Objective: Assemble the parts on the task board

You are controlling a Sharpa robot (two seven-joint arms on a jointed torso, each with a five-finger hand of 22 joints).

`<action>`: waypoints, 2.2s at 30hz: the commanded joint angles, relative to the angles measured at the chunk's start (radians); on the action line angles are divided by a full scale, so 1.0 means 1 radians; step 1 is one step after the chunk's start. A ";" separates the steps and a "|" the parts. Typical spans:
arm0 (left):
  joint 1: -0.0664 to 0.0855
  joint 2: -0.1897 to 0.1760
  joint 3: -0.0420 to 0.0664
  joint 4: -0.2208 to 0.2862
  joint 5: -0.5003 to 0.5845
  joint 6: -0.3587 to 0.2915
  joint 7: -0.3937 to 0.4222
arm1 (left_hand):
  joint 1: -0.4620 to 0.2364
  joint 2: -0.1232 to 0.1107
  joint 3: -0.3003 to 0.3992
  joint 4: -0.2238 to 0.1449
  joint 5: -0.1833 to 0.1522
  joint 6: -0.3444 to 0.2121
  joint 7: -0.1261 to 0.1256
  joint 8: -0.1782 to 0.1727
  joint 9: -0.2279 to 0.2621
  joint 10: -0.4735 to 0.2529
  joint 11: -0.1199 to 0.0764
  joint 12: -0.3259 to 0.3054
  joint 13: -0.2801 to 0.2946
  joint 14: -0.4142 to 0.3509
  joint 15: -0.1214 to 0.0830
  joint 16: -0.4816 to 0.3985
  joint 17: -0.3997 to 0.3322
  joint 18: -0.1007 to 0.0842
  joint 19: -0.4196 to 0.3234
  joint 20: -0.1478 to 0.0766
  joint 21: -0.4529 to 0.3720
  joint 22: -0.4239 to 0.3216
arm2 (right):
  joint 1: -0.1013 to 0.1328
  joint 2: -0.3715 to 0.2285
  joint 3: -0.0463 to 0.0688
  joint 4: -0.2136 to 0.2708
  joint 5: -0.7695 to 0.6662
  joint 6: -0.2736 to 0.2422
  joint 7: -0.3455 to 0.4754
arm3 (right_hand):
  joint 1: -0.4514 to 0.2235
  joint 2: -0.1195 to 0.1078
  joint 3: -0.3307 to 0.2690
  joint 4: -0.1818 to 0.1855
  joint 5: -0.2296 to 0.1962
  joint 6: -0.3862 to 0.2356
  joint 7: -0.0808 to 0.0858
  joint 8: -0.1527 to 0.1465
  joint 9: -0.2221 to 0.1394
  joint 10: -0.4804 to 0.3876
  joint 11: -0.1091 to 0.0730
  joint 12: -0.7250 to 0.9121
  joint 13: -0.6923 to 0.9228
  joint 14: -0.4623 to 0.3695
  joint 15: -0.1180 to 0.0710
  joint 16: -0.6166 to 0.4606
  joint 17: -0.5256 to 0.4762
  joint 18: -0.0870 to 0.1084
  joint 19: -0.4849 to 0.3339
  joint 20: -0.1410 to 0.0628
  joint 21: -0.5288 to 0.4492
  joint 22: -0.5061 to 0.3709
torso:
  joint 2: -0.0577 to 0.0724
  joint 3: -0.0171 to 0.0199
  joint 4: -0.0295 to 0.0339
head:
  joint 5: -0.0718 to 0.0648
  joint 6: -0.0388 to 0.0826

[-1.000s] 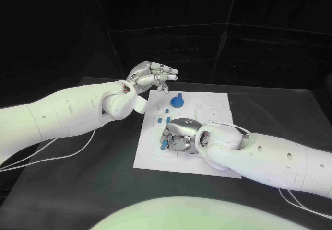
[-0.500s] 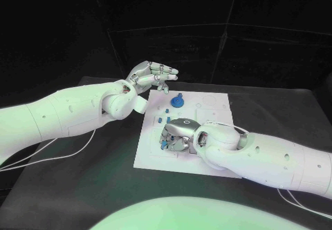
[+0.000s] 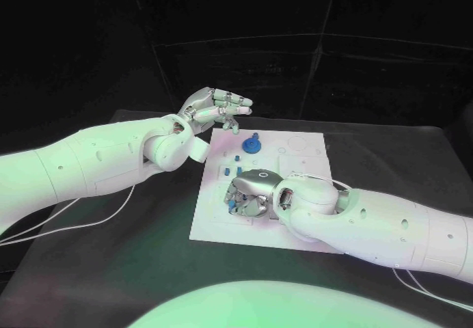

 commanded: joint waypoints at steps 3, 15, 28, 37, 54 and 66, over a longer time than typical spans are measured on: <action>0.002 0.000 0.001 0.000 0.005 0.013 0.000 | 0.006 0.004 -0.007 0.000 0.004 -0.009 0.000 0.006 -0.001 -0.007 0.002 0.007 0.001 -0.007 -0.001 -0.007 -0.001 0.013 -0.003 0.004 -0.005 -0.001 | 0.001 -0.001 0.000 0.003 -0.009 -0.028 0.004 | -0.003 -0.015 0.011 0.001 -0.002 -0.071 -0.005 -0.006 -0.001 0.003 -0.008 -0.007 0.002 0.008 -0.004 0.006 -0.001 -0.005 -0.002 -0.001 -0.001 0.002 | 0.000 0.0010 -0.0006 | -0.004 0.002; 0.002 -0.002 0.001 -0.004 0.005 0.017 -0.001 | 0.006 0.004 -0.008 0.001 0.004 -0.010 0.000 0.006 -0.001 -0.008 0.003 0.008 0.001 -0.008 -0.001 -0.007 -0.002 0.013 -0.003 0.004 -0.006 -0.002 | 0.000 -0.069 0.001 0.080 -0.001 -0.122 0.024 | -0.021 -0.053 -0.024 0.005 -0.011 -0.354 -0.030 -0.017 -0.012 0.016 -0.021 -0.010 0.008 0.010 -0.015 0.012 0.003 -0.006 0.001 -0.012 0.001 0.006 | -0.001 0.0020 -0.0029 | -0.006 0.001; 0.001 -0.010 0.000 -0.005 0.005 0.015 -0.001 | 0.006 0.004 -0.008 0.001 0.004 -0.010 0.000 0.006 -0.001 -0.008 0.003 0.008 0.001 -0.008 -0.001 -0.007 -0.002 0.013 -0.003 0.004 -0.006 -0.002 | 0.060 -0.297 0.042 0.252 0.267 -0.296 0.040 | -0.043 -0.054 -0.083 0.034 0.011 -0.042 -0.001 0.074 0.034 0.114 -0.012 0.058 0.056 0.026 -0.009 0.058 0.076 -0.013 0.021 -0.010 0.017 0.031 | -0.003 -0.0002 -0.0032 | -0.033 0.021; 0.001 -0.020 -0.002 0.002 0.005 0.013 0.000 | 0.005 0.005 -0.010 0.002 0.004 -0.009 0.000 0.008 0.000 -0.009 0.003 0.011 0.002 -0.010 0.000 -0.007 -0.005 0.013 -0.003 0.004 -0.008 -0.003 | 0.103 -0.476 0.051 0.294 0.436 -0.163 -0.107 | -0.098 -0.032 -0.211 0.079 0.100 0.092 -0.052 0.163 0.069 0.224 -0.058 0.769 0.754 0.048 -0.044 0.155 0.239 -0.023 0.053 -0.040 0.051 0.079 | -0.005 -0.0030 -0.0109 | -0.096 0.037; 0.001 -0.036 -0.004 0.018 0.005 0.017 0.002 | 0.005 0.005 -0.011 0.002 0.004 -0.008 -0.001 0.009 0.000 -0.008 0.002 0.012 0.002 -0.011 0.000 -0.009 -0.007 0.013 -0.003 0.004 -0.008 -0.003 | 0.038 -0.567 0.014 0.356 0.201 -0.154 -0.396 | -0.139 -0.013 -0.452 0.241 0.083 0.031 -0.053 0.261 0.146 0.181 -0.054 1.104 1.145 0.061 -0.039 0.228 0.384 -0.029 0.072 -0.034 0.069 0.110 | -0.009 -0.0033 -0.0236 | -0.138 0.045; 0.001 -0.042 -0.004 0.021 0.005 0.017 0.003 | 0.005 0.005 -0.011 0.002 0.004 -0.008 -0.001 0.009 0.000 -0.008 0.002 0.012 0.002 -0.011 0.000 -0.009 -0.007 0.013 -0.003 0.004 -0.008 -0.003 | 0.007 -0.535 0.006 0.346 0.168 -0.135 -0.446 | -0.209 -0.009 -0.516 0.266 0.081 0.012 -0.056 0.310 0.175 0.186 -0.056 1.117 1.174 0.065 -0.040 0.238 0.409 -0.031 0.078 -0.035 0.073 0.118 | -0.008 -0.0035 -0.0227 | -0.143 0.043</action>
